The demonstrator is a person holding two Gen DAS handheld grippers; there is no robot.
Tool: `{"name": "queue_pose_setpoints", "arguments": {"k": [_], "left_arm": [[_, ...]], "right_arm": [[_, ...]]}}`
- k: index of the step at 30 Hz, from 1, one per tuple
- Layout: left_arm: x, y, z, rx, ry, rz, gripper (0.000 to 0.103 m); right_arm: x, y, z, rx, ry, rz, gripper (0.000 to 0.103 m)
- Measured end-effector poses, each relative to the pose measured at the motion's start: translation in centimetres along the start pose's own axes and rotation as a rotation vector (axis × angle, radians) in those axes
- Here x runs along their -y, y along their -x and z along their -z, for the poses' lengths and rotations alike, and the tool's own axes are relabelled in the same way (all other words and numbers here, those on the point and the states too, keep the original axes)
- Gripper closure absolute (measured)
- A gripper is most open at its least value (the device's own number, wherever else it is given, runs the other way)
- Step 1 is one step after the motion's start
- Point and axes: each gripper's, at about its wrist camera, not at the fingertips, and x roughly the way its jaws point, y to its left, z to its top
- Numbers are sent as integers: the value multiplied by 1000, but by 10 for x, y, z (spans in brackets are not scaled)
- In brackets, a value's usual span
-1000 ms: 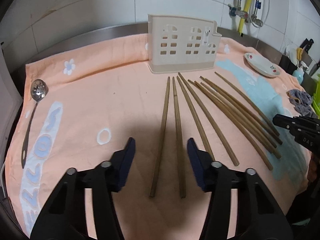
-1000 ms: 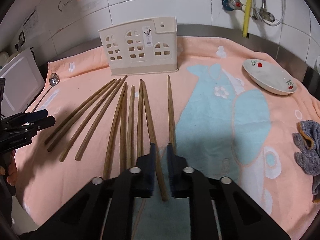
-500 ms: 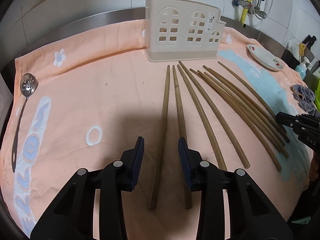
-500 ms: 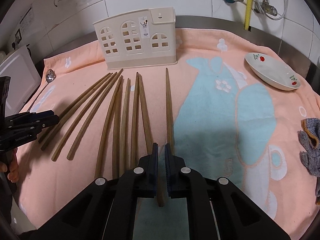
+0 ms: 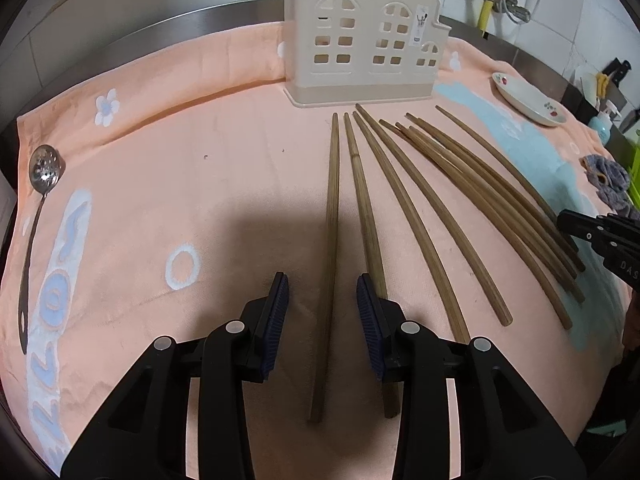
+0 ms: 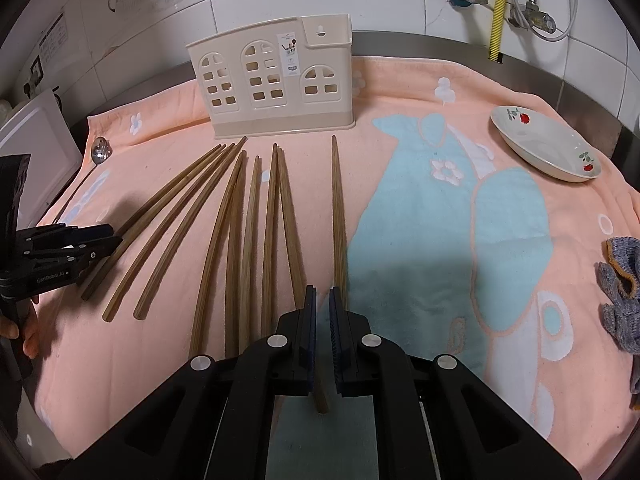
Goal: Organize utensils
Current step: 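Close the left tool on its chopstick while the right tool closes on another chopstick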
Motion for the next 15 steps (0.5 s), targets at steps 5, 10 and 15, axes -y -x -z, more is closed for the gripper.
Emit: {"name": "queue_pose_setpoints", "arguments": {"k": [5,10,15], "left_arm": [[-1,0,-2,9,26,14,66],[-2,1,-1,26,38,24,74],[-3,3,-2,35,31,24,90]], "right_arm": [[-1,1,2,0,5,2,96],[-1,1,2,-1,5,2,96],[-1,1,2,0,5,1,96]]}}
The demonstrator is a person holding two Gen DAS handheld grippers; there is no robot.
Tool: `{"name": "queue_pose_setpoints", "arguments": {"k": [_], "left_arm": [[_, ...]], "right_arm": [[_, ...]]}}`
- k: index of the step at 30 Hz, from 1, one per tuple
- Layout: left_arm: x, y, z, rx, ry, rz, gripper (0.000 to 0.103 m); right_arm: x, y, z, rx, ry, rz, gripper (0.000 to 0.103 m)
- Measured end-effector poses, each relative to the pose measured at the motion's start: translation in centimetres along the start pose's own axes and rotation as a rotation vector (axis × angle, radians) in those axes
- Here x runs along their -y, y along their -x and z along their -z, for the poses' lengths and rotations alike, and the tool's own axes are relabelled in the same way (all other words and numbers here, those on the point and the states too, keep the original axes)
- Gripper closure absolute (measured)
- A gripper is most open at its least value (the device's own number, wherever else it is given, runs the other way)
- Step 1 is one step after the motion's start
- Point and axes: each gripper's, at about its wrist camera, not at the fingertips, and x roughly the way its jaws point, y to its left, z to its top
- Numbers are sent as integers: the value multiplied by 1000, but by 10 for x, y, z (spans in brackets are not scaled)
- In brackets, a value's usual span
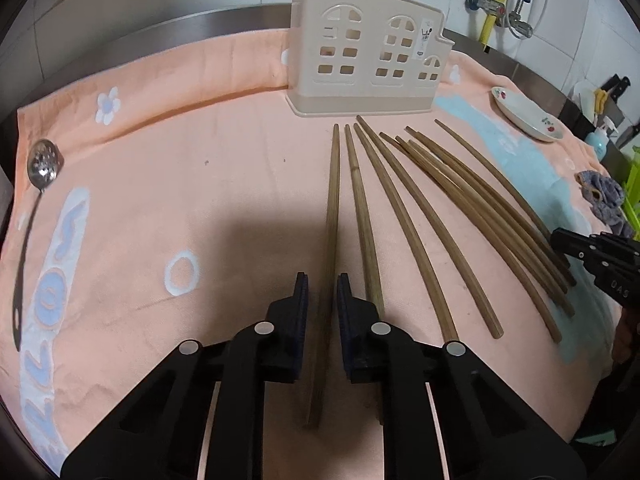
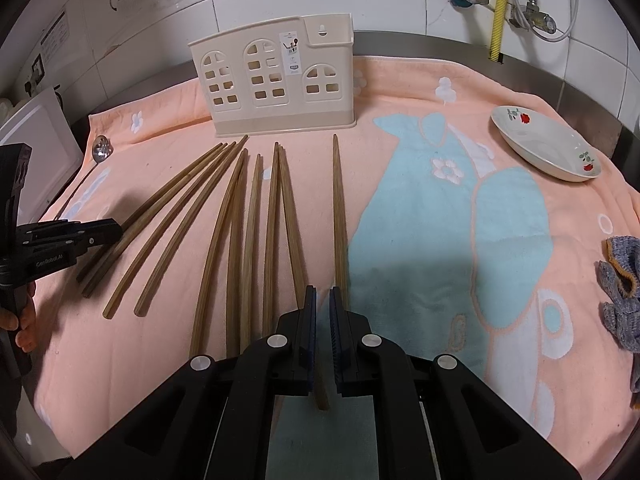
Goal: Organize utensils
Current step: 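Close the left tool on its chopstick while the right tool closes on another chopstick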
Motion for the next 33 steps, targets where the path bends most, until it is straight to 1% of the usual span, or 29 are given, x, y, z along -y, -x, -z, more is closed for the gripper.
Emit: {"name": "queue_pose_setpoints", "arguments": {"k": [6,15,19,26,30,33], "left_arm": [[4,-4,0,-18,-37,-2,91],[2,-4,0,-20,-33,12,91],[4,-4,1,-16,-52,8,91],[5,-3,2,-13,-48,12,91],[7,-2,3,-12,-54,17,91],[7,-1,4,-10,-53,19,91]], "right_arm": [[0,1,1,1,0,2,96],[0,-1,1,1,-3,7,96],[4,-6,3,-17,-16,13,96],[7,1,-1,17,-18,14,96],[10,2,-2,30,-21,28,88],[11,0,-2,27,-23,32,88]]}}
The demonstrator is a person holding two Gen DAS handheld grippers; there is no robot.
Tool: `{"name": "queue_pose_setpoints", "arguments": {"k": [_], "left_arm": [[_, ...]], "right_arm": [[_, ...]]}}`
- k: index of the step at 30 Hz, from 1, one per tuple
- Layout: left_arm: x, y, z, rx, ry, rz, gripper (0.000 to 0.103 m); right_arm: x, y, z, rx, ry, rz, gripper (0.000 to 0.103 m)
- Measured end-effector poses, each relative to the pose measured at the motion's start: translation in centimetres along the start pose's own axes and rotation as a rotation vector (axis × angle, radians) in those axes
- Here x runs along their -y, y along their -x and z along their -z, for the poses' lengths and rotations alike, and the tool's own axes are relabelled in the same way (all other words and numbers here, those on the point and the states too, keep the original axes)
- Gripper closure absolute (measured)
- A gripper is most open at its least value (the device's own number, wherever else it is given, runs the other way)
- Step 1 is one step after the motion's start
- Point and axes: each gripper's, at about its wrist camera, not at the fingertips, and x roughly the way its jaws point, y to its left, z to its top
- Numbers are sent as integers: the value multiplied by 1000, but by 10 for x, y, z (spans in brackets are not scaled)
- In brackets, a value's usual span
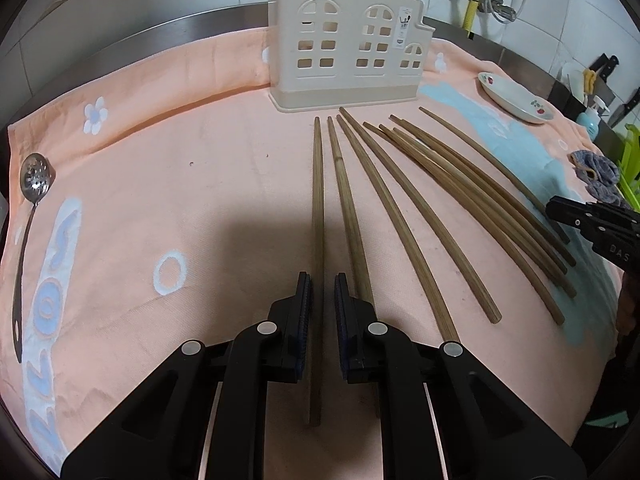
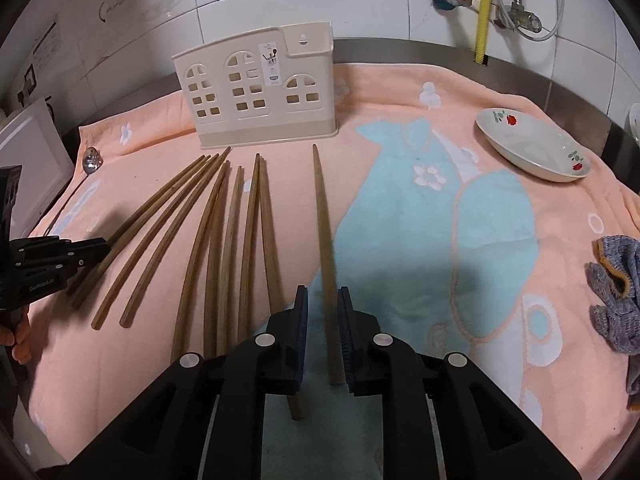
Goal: Organize utensils
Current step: 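Close the left tool on its chopstick while the right tool closes on another chopstick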
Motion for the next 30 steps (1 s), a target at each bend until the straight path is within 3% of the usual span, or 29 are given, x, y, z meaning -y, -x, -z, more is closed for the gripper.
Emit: {"name": "queue_pose_setpoints", "arguments": {"k": [8,13,18,30], "left_arm": [[2,2,3,10,-1,6,91],[0,0,3,13,-1,12,91],[0,0,2,17,12,5,93],[12,36,-12,90,-38,-11,97]], "right_arm": [[1,-7,5,-20,4,-1,88],[1,-7,7,-13,10,16,95],[0,-2,7,-3,5,10,96],[-12,55,-25,166,60,5,96]]}}
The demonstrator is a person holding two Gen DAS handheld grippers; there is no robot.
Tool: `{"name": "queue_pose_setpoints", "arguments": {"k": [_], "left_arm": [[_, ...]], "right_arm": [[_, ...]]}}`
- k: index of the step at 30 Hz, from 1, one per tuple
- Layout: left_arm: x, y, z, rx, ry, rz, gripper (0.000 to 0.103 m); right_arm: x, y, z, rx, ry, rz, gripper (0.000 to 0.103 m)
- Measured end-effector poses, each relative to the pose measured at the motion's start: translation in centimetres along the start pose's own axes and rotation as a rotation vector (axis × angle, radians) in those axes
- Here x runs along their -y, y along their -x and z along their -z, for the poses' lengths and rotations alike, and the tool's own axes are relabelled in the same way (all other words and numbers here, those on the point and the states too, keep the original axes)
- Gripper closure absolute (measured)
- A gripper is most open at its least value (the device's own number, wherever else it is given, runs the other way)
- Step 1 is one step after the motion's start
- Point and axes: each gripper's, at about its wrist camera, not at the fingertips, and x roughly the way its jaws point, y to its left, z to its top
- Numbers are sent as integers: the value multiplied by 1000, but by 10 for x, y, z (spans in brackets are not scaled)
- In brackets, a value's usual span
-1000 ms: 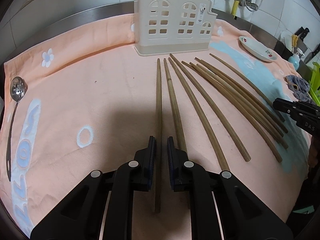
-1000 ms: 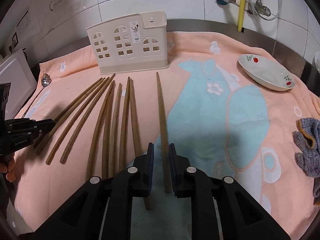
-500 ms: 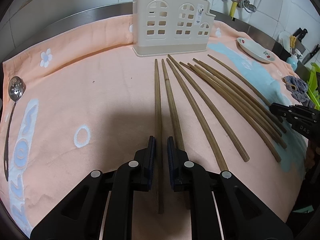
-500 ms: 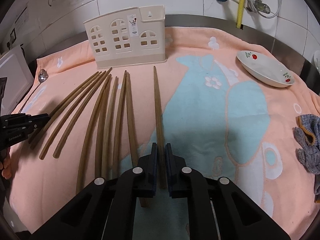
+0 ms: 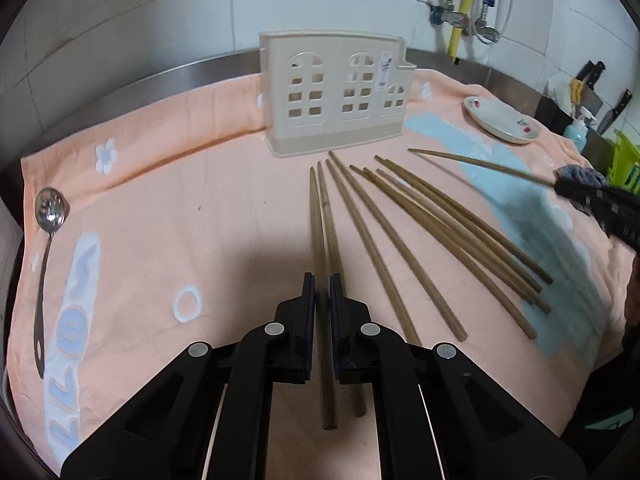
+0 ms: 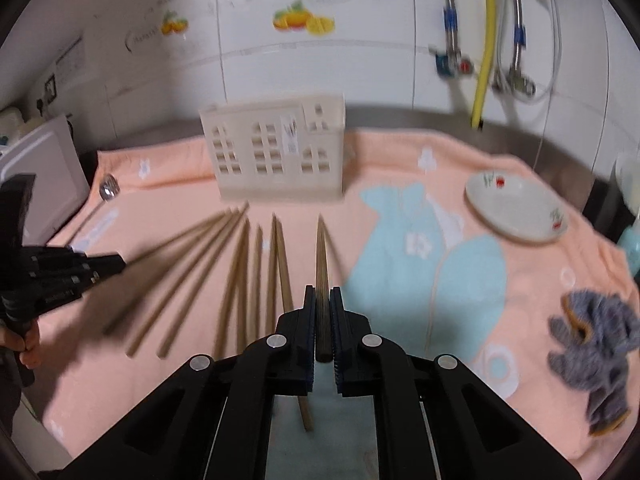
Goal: Organize utensils
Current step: 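Close the left tool on its chopstick while the right tool closes on another chopstick, then lift the left tool's chopstick upright over the holder while the right tool carries its chopstick there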
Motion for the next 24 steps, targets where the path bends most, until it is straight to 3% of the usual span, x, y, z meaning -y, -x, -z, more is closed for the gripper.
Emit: {"name": "queue_pose_setpoints", "arguments": {"k": [6,16,24], "left_arm": [[-3,-2,7,-10,21,-3,97],[-7,-25,22,-80,37,0,96],[-5,-28,24,-88,45,-12,94]], "right_arm": [[-4,9,-10,29,14,-6,96],[-4,4,-2,6,-4,-10,96],[-5,3,1,2,-6,-14,96]]}}
